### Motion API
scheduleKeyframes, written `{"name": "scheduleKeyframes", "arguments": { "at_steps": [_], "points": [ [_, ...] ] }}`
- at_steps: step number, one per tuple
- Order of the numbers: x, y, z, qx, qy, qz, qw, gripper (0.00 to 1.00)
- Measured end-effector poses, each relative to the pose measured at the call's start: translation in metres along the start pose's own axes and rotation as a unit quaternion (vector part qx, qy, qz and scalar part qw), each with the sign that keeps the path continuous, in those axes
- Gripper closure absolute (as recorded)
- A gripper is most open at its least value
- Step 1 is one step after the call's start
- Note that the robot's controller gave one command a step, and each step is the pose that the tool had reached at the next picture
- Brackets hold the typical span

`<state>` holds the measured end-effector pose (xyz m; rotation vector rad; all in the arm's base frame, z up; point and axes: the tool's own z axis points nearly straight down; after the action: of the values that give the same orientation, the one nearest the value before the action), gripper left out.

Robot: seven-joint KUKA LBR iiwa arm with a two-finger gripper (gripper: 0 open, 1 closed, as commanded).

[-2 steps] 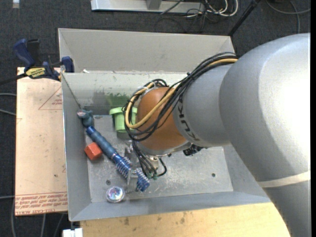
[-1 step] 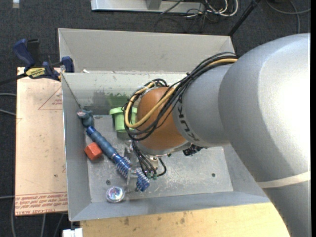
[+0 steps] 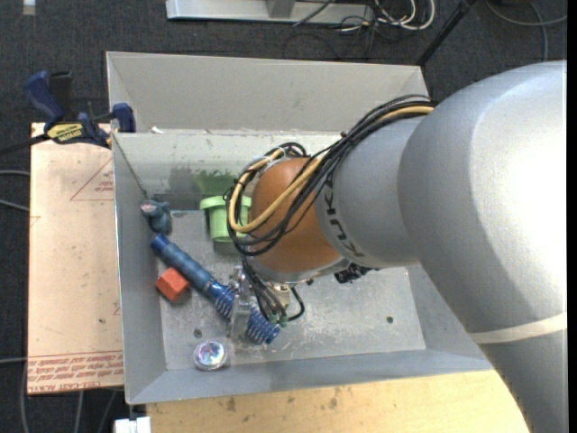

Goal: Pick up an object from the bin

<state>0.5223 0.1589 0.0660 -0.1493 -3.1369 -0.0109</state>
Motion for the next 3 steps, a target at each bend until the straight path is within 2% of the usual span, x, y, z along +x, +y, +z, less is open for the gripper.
{"name": "scheduleKeyframes", "arguments": {
  "at_steps": [3],
  "points": [
    [-0.001, 0.003, -0.104, 0.002, -0.0018, -0.001, 1.0000, 1.00]
  ]
}}
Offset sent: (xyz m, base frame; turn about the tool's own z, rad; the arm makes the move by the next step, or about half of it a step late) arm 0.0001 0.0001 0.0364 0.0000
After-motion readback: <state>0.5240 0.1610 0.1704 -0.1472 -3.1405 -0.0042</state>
